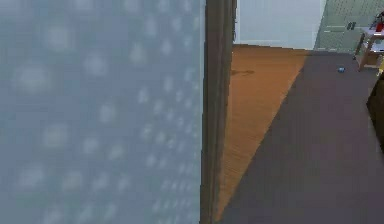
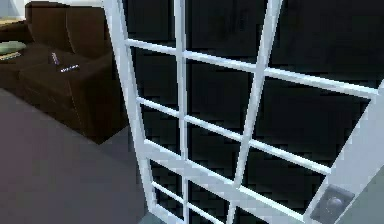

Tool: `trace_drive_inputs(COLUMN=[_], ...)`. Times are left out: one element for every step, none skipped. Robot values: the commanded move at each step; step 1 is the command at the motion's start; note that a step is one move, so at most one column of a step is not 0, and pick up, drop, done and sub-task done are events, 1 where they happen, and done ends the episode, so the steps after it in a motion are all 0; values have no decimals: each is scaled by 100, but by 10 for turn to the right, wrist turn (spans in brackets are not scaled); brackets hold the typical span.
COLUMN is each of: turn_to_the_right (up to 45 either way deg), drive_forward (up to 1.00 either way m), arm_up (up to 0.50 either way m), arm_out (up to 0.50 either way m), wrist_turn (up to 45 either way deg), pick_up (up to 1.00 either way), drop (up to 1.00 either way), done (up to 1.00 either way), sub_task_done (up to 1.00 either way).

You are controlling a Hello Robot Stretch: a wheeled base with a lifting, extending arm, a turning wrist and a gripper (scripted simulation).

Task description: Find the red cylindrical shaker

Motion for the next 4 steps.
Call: trace_drive_inputs(turn_to_the_right=[300, 0, -150, 0], drive_forward=[0, 75, 0, 100], arm_up=[0, 0, 0, 0], arm_out=[0, 0, 0, 0], wrist_turn=[0, 0, 0, 0], pick_up=[0, 0, 0, 0], drop=[0, 0, 0, 0], done=[0, 0, 0, 0], sub_task_done=[0, 0, 0, 0])
